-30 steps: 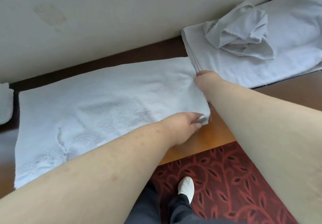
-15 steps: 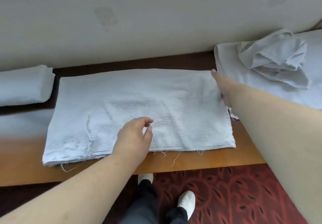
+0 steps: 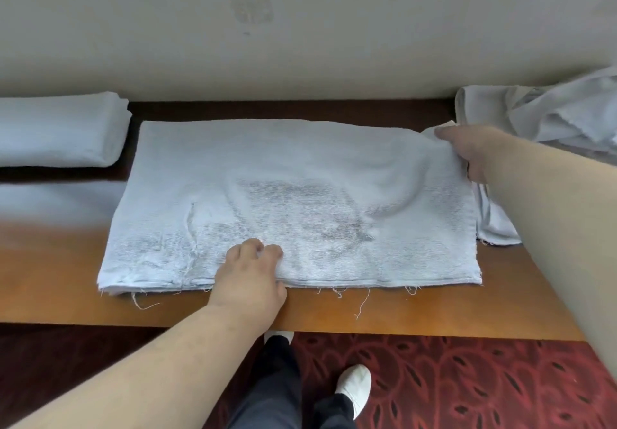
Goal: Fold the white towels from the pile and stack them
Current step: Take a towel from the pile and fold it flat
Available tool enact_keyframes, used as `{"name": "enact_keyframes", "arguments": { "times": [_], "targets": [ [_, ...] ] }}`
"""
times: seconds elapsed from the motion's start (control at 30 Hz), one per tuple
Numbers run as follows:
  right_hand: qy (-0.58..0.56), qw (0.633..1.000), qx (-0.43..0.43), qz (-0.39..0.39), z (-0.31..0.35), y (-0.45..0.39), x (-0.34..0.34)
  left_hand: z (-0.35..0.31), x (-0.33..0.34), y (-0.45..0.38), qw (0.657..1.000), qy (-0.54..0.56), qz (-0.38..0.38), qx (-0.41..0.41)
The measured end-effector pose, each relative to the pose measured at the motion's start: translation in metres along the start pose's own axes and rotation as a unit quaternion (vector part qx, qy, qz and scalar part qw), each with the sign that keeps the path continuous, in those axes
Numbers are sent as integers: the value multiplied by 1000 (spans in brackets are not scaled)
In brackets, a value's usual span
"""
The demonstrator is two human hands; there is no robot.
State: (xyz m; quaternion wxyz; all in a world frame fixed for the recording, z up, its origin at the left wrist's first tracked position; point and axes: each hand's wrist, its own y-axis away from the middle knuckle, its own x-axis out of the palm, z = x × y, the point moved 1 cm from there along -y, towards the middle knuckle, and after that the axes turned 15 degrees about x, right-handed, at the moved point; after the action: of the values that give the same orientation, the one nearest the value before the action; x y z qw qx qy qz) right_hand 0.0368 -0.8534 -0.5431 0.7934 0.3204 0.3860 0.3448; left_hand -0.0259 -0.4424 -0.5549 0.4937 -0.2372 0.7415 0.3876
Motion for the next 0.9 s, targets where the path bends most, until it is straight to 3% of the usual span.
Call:
{"name": "enact_keyframes", "arguments": {
  "times": [0.17, 0.3, 0.57, 0.67, 0.73, 0.8, 0.9],
  "targets": [
    [-23, 995, -78, -62, 1, 3, -9, 1, -12, -17, 997, -17, 71, -6],
    [-75, 994, -75, 16, -1, 0, -9, 6, -18, -32, 989, -49, 139, 7],
    [-254, 965, -5, 59, 17, -9, -7, 10, -23, -43, 979, -64, 191, 22],
    [-135, 987, -17, 80, 18, -13, -8, 13, -22, -46, 978, -69, 197, 28],
    [32, 997, -65, 18, 15, -11, -6, 13, -21, -47, 977, -71, 197, 27],
    [145, 982, -103, -66, 9, -6, -7, 14, -19, -46, 978, -68, 197, 25],
    [132, 980, -97, -110, -21, 6, -11, 14, -21, -44, 977, -60, 202, 26]
  ]
}}
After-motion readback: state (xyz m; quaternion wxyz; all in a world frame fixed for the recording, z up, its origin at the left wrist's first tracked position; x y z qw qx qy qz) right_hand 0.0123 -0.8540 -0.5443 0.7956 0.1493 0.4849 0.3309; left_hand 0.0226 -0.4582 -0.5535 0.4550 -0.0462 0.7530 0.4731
